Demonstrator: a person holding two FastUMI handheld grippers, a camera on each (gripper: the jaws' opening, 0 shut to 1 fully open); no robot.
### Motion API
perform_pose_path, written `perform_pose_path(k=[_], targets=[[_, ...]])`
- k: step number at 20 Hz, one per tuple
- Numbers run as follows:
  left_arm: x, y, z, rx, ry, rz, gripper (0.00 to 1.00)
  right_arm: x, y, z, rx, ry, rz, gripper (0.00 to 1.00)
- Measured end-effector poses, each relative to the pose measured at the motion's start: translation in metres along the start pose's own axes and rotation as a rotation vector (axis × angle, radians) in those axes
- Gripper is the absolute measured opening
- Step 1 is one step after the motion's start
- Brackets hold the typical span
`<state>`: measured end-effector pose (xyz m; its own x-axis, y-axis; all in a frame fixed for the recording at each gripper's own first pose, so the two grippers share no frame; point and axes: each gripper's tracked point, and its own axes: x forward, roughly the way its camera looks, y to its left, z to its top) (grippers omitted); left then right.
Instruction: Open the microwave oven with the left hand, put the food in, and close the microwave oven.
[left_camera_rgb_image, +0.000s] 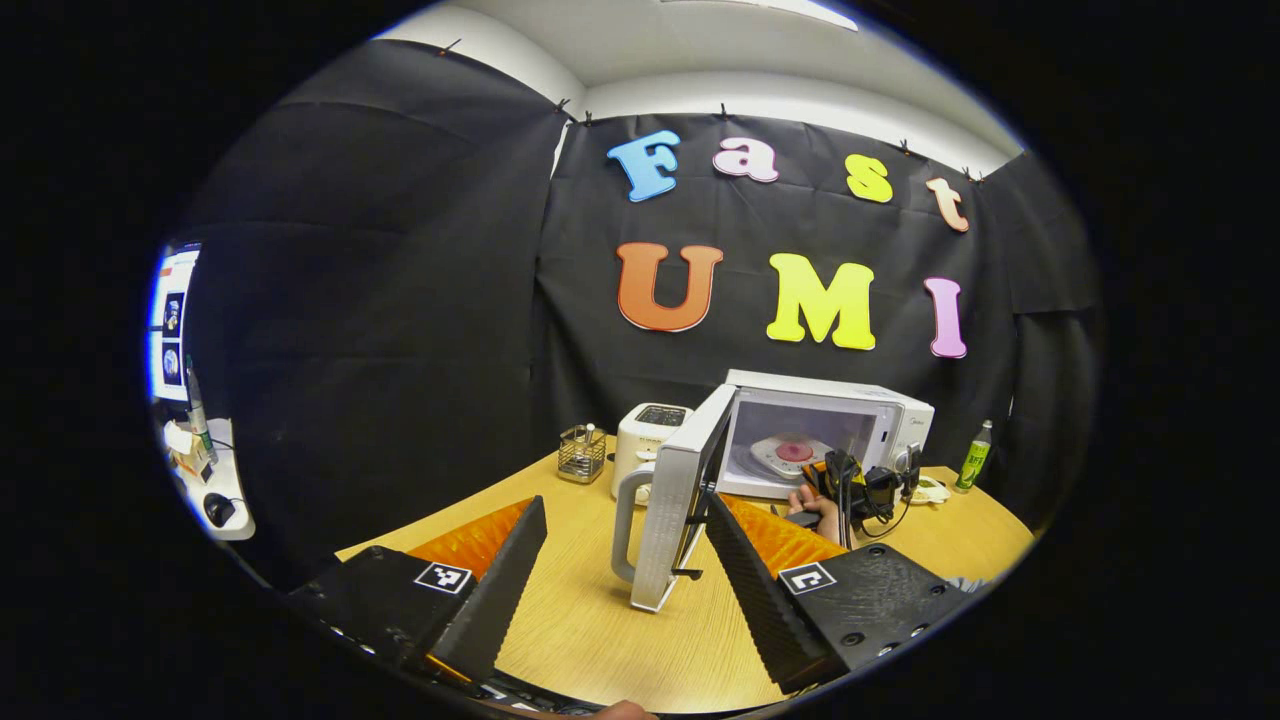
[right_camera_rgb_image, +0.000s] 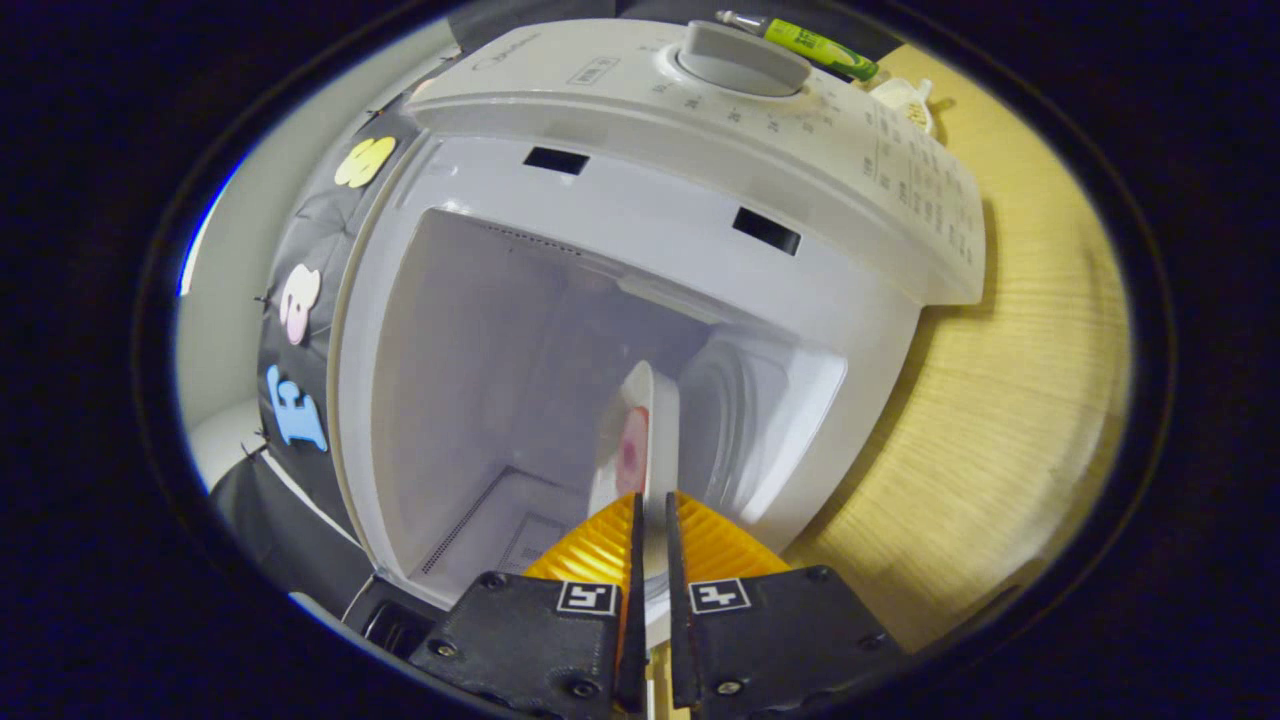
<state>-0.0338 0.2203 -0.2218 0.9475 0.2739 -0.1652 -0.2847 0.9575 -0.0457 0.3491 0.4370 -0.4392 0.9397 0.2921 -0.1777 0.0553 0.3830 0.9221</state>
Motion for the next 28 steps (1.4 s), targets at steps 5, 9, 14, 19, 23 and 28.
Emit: perform_pose_path(k=[5, 9, 14, 19, 23, 28], targets=[[0.001, 0.002, -0.004, 0.002, 0.009, 0.005, 0.95, 0.002, -0.007, 0.013, -0.31, -0.07, -0.036, 0.14], [0.004, 0.015, -0.002, 0.009, -0.007, 0.015, 0.95, -0.012, -0.002, 0.025, -0.591, -0.104, -0.084, 0.26], [0.02, 0.045, 0.003, 0.02, -0.029, 0.034, 0.95, -0.035, 0.022, 0.02, -0.818, -0.027, -0.025, 0.36], [0.048, 0.067, -0.007, 0.014, -0.021, 0.031, 0.93, -0.078, 0.049, 0.036, -0.941, 0.002, 0.048, 0.8], [0.073, 0.077, -0.016, 0.035, -0.018, 0.027, 0.92, -0.134, 0.072, 0.041, -0.995, 0.071, 0.134, 0.92], [0.113, 0.079, -0.024, 0.069, -0.047, -0.021, 0.8, -0.228, 0.099, 0.067, -1.062, 0.066, 0.231, 1.0]])
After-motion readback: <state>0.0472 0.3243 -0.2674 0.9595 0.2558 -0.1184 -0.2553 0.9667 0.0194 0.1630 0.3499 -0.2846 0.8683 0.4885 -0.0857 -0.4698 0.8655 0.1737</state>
